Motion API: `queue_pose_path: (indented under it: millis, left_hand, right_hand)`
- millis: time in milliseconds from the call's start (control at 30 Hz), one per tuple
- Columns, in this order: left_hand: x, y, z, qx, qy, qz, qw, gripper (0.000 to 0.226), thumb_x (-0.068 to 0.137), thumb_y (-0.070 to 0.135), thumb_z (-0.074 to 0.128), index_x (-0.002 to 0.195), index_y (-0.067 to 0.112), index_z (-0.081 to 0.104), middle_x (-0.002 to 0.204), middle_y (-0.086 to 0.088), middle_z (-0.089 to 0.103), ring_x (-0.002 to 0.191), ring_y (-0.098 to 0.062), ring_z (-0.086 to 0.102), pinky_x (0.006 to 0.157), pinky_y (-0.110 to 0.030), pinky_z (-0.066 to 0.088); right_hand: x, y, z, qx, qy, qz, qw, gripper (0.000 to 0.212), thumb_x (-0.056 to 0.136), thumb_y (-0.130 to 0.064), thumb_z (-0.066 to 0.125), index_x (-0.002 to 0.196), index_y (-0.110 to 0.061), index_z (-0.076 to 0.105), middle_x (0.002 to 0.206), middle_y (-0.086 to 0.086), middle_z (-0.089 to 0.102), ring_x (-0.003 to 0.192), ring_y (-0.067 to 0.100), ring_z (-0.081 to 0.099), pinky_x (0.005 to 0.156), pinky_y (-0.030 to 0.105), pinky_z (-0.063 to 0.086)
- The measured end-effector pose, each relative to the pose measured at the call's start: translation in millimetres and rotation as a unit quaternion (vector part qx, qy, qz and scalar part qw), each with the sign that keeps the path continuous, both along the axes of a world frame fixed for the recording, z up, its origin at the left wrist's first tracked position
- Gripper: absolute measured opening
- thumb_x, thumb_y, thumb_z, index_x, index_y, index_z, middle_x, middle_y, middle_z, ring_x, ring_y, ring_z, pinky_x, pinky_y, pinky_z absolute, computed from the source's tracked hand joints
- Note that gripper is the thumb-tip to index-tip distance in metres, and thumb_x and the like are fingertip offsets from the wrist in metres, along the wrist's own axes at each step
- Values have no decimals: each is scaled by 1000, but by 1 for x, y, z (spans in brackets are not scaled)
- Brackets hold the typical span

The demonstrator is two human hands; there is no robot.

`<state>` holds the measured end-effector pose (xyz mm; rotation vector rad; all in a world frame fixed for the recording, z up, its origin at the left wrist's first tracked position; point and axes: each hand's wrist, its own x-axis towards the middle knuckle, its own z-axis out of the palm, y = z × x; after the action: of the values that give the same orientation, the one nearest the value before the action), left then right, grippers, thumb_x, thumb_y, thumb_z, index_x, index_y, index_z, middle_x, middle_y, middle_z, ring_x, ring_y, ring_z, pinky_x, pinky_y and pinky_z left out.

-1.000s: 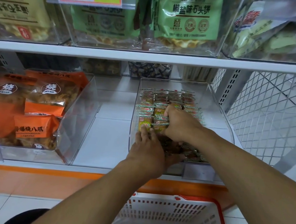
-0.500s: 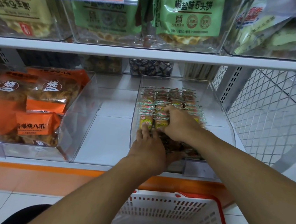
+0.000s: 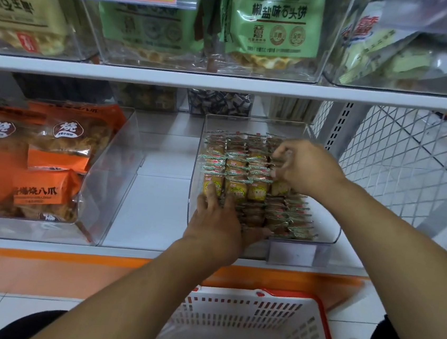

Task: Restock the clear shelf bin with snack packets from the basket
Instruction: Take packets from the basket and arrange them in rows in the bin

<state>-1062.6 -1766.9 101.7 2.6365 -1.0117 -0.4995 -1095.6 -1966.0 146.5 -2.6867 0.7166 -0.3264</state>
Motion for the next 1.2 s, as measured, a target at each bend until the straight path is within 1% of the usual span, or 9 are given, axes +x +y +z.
queue_pose_path:
  millis: [167, 267, 567, 733, 800, 867, 933, 1033, 1200]
  left_hand:
    - [-1, -4, -3, 7, -4, 5, 1000, 110, 76, 90, 32, 162, 29, 2, 169, -11, -20, 155, -37, -16, 127, -52, 10]
    - [-2, -4, -5, 12, -18, -8, 1000, 108, 71, 91, 22, 161, 35, 6, 168, -10, -23, 154, -39, -19, 126, -54, 8]
    - [-3, -4, -7, 62, -44, -25, 997, 110, 69, 92, 12, 162, 34, 2, 167, -11, -27, 154, -39, -20, 127, -53, 6]
    - [-5, -4, -4, 81, -45, -22, 995, 107, 79, 90, 21, 163, 26, 0, 167, -14, -25, 154, -38, -19, 127, -50, 5]
    - [-5, -4, -4, 84, -44, -22, 995, 107, 81, 89, 22, 163, 25, -1, 167, -15, -24, 154, -38, -19, 127, -50, 4]
    - [-5, -5, -3, 91, -41, -20, 995, 108, 81, 89, 22, 163, 23, -1, 167, -17, -23, 154, -38, -20, 127, -49, 3]
    - [-6, -5, -2, 90, -38, -17, 995, 109, 80, 89, 22, 163, 22, -1, 167, -18, -23, 154, -38, -21, 128, -50, 2]
    - [-7, -4, 0, 83, -29, -14, 996, 110, 80, 89, 24, 163, 20, 0, 167, -18, -22, 154, -37, -21, 128, -49, 2]
    - [-7, -4, -1, 82, -29, -10, 996, 114, 80, 89, 25, 163, 16, -7, 167, -18, -22, 154, -36, -21, 128, -48, 0]
  right_hand:
    - [-8, -2, -18, 22, 42, 44, 998, 43, 67, -43, 91, 98, -33, 63, 82, -13, 63, 78, 13, 59, 69, 30, 47]
    - [-3, 5, -27, -36, 24, 70, 997, 43, 67, -48, 89, 92, -37, 55, 75, -16, 56, 75, 11, 53, 60, 29, 34]
    - [5, 11, -34, -151, 17, 108, 982, 35, 76, -13, 81, 93, -32, 56, 72, -14, 57, 73, 14, 54, 52, 29, 27]
    - [5, 17, -36, -91, 28, 116, 989, 38, 75, 5, 66, 97, -25, 58, 80, -4, 61, 79, 23, 62, 56, 32, 37]
    - [6, 20, -32, -38, 6, 107, 994, 29, 82, -1, 65, 98, -25, 63, 79, -2, 65, 81, 22, 67, 64, 33, 50]
    - [6, 28, -30, -23, -17, 98, 995, 15, 88, -25, 72, 101, -28, 67, 82, -6, 68, 83, 17, 66, 68, 31, 50]
    - [7, 37, -32, -73, 0, 99, 992, 29, 85, -45, 75, 109, -33, 66, 95, -6, 70, 92, 18, 64, 70, 31, 46]
    - [11, 42, -37, -133, 31, 101, 986, 38, 83, -48, 76, 117, -35, 65, 109, -3, 72, 104, 24, 65, 79, 37, 50]
    - [22, 44, -39, -132, -11, 81, 988, 35, 81, -46, 78, 112, -34, 66, 100, -6, 73, 97, 22, 68, 73, 34, 50]
